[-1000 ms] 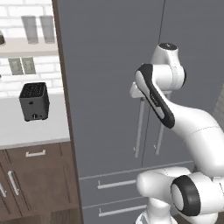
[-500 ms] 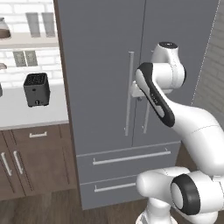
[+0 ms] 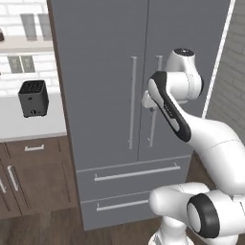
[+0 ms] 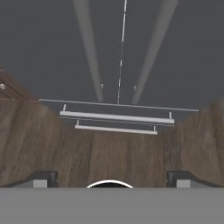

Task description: Take the strawberry from the fridge and place it on top of the pancake, located on the dining counter.

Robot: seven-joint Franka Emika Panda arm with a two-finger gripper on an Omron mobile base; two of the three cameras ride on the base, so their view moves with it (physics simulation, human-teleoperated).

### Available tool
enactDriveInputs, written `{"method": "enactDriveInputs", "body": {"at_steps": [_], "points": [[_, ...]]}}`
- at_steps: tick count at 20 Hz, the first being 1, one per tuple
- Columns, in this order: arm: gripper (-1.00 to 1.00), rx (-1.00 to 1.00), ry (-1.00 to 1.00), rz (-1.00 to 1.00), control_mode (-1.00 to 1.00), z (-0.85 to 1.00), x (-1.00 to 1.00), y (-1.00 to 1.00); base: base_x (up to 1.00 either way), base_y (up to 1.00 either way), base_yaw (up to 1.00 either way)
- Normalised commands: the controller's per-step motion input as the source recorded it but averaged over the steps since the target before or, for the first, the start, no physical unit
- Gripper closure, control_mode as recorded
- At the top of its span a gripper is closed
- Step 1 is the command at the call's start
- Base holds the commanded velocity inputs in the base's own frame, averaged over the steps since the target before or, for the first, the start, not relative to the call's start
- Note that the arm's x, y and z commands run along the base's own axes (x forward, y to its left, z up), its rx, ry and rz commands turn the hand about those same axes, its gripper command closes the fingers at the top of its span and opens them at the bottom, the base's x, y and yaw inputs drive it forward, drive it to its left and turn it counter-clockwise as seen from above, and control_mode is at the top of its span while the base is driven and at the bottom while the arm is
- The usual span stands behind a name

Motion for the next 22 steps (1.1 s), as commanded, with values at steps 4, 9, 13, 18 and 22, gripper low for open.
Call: {"method": "enactDriveInputs", "body": {"at_steps": [4,9,13,18,22], "points": [[-1.0,0.0,0.0,0.0,1.0,0.0,0.0,0.0,0.2,-0.26,0.0],[-1.0,0.0,0.0,0.0,1.0,0.0,0.0,0.0,0.43,-0.07,0.0],[-1.0,0.0,0.0,0.0,1.0,0.0,0.0,0.0,0.4,-0.03,0.0],[-1.0,0.0,0.0,0.0,-1.0,-0.06,0.0,0.0,0.06,-0.03,0.0],[-1.0,0.01,-0.18,0.0,-1.0,-0.35,0.26,-0.23,0.0,0.0,0.0]]}}
